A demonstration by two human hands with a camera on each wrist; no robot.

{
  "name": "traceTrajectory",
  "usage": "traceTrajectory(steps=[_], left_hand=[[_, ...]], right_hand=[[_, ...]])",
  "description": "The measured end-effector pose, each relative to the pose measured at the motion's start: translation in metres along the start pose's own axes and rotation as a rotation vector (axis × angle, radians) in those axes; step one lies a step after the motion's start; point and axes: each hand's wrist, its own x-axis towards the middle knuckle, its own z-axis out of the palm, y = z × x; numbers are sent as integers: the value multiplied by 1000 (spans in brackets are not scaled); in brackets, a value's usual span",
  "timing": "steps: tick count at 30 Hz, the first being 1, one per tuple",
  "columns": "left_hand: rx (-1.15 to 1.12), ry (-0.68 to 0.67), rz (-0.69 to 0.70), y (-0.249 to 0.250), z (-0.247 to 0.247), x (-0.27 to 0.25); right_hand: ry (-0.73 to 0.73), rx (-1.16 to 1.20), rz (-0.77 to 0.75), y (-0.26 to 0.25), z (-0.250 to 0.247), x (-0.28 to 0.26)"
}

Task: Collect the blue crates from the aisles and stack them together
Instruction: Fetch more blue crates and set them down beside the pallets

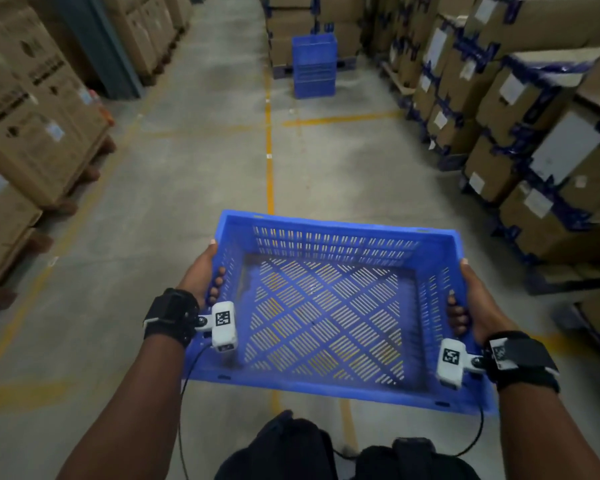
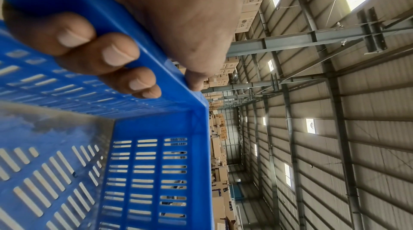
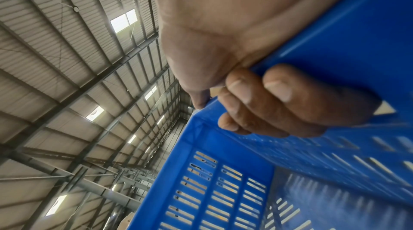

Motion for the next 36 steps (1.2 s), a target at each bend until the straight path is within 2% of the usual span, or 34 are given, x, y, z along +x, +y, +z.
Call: traceTrajectory(steps=[6,13,20,22,28,33,36], left_hand=[[-34,37,-18,39,35,58],[-111,33,-61,102,41,182],[-111,-21,-43,233,55,311],[-62,-7,-49,277,67,343],[9,-79,6,396,120,447],[-13,-104,-16,483,169,547],[-45,-77,-19,542,193,606]], right_hand=[[-4,-44,17,-73,-3,71],[-10,-117,18,-166,58,179],[22,-105,-12,-291,107,281],[65,-99,4,-325,114,304],[120,-41,-8,-409,118,396],[112,-34,13,-491,131,503],[86,-44,11,-559,142,571]])
